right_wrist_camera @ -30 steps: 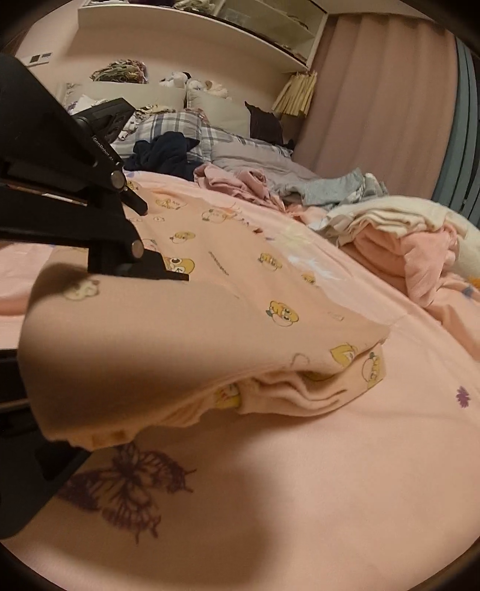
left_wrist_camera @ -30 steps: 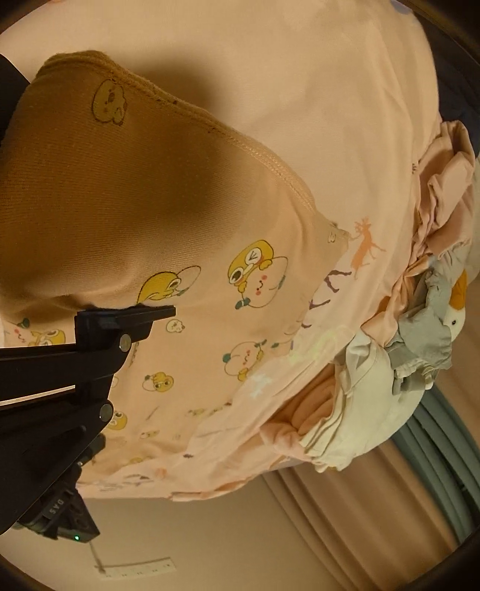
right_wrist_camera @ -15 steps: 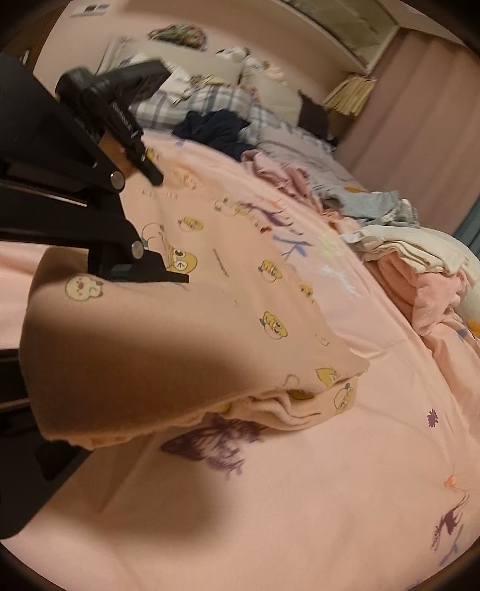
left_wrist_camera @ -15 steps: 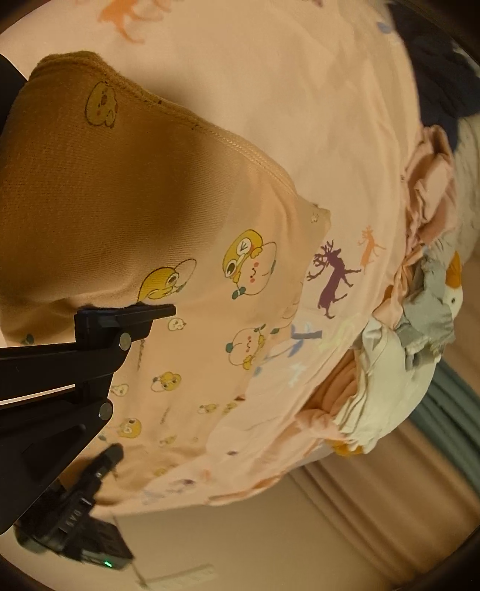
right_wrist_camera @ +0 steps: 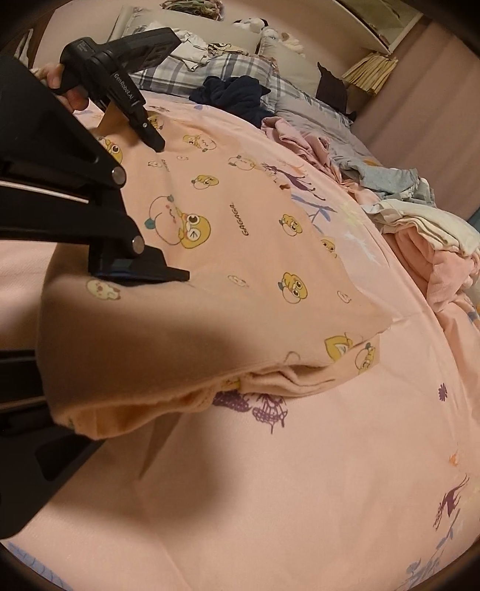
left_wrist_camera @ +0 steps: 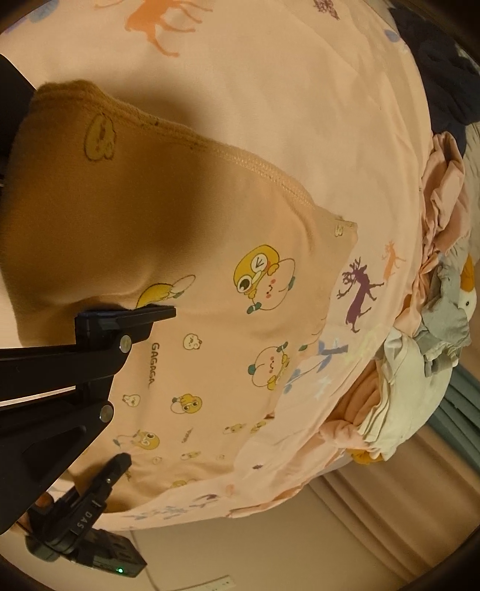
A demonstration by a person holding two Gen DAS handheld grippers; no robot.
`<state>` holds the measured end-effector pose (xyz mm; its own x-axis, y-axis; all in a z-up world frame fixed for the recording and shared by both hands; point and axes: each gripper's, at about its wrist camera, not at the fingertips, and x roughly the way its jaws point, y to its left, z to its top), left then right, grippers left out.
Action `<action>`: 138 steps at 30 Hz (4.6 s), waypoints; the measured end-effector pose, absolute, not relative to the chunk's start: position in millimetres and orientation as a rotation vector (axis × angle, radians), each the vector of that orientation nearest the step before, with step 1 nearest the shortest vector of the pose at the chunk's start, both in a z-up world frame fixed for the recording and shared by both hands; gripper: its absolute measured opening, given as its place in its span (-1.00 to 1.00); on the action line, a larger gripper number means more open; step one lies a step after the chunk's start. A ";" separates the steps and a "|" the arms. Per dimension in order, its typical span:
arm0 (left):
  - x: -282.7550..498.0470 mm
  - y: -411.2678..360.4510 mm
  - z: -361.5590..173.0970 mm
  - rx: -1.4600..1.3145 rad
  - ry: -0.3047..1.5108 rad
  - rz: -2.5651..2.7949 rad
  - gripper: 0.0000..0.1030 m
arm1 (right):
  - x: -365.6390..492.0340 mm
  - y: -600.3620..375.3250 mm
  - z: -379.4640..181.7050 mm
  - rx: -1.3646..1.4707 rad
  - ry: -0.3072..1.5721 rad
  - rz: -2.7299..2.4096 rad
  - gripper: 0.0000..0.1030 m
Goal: Fold small clothes
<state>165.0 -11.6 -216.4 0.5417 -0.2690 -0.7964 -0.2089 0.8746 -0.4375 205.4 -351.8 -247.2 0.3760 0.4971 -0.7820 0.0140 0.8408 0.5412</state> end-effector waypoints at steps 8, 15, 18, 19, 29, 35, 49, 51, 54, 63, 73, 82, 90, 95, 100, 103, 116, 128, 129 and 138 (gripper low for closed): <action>143.7 -3.6 -216.5 -0.474 1.025 0.039 -0.67 | 194.9 -363.8 -248.4 0.506 1.153 0.293 -0.79; 130.0 1.5 -217.5 -0.456 1.012 0.066 -0.67 | 185.4 -375.3 -249.8 0.551 1.154 0.265 -0.79; 130.1 0.2 -217.0 -0.452 1.011 0.073 -0.67 | 181.2 -376.4 -249.7 0.566 1.155 0.246 -0.78; 131.0 -0.5 -216.9 -0.451 1.014 0.078 -0.67 | 180.0 -376.4 -249.8 0.571 1.158 0.236 -0.78; 146.6 -9.5 -216.7 -0.452 1.030 0.144 -0.67 | 181.5 -362.3 -194.9 0.386 1.071 0.202 -0.64; 149.6 -21.5 -216.5 -0.336 1.020 0.175 -0.67 | 188.8 -358.7 -188.1 0.327 1.037 0.219 -0.64; 154.1 51.5 -244.2 -0.975 1.079 -0.061 -0.67 | 201.1 -384.8 -204.5 0.473 1.123 0.249 -0.65; 155.3 38.9 -235.2 -0.859 1.066 -0.024 -0.67 | 200.8 -385.2 -203.2 0.481 1.125 0.248 -0.65; 156.7 4.0 -215.3 -0.561 1.018 0.048 -0.67 | 198.9 -385.6 -199.7 0.466 1.142 0.229 -0.65; 161.3 -13.0 -202.3 -0.453 0.962 0.051 -0.67 | 194.8 -409.0 -185.7 0.341 1.223 -0.002 -0.59; 164.1 -31.9 -194.3 -0.437 0.882 0.045 -0.75 | 205.2 -391.1 -201.7 0.438 1.212 0.267 -0.59; 175.8 -80.4 -191.2 -0.443 0.828 -0.213 -0.75 | 209.0 -401.2 -220.9 0.502 1.230 0.239 -0.59; 153.9 -136.3 -189.0 -0.363 0.920 -0.483 -0.78 | 212.9 -416.5 -220.8 0.679 1.175 0.325 -0.57; 139.5 -128.3 -170.1 -0.210 0.873 -0.372 -0.58 | 214.7 -395.6 -213.2 0.767 1.126 0.464 0.03; 145.2 -93.8 -180.5 -0.326 0.933 -0.283 0.01 | 223.9 -350.4 -206.5 0.729 1.133 0.595 0.09; 148.8 -83.7 -193.1 -0.391 0.996 -0.250 0.01 | 233.2 -323.4 -213.2 0.686 1.178 0.636 0.10; 133.2 -99.7 -214.2 -0.352 1.143 -0.280 0.01 | 251.0 -260.2 -237.1 0.628 1.197 0.697 -0.79; 139.1 -122.3 -218.8 -0.293 0.980 -0.125 -0.02 | 231.4 -310.6 -189.9 0.702 0.954 0.682 -0.82; 138.2 -127.8 -219.3 -0.281 0.965 -0.127 -0.07 | 229.5 -320.4 -188.2 0.715 0.942 0.670 -0.82; 130.0 -147.9 -221.6 -0.159 0.934 -0.093 -0.45 | 199.4 -404.5 -170.0 0.726 0.839 0.528 -0.82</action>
<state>130.0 -147.9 -221.6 0.5920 -0.1483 -0.7922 0.0109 0.9843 -0.1762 199.4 -404.5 -170.0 0.5674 0.6731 -0.4744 -0.1366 0.6451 0.7518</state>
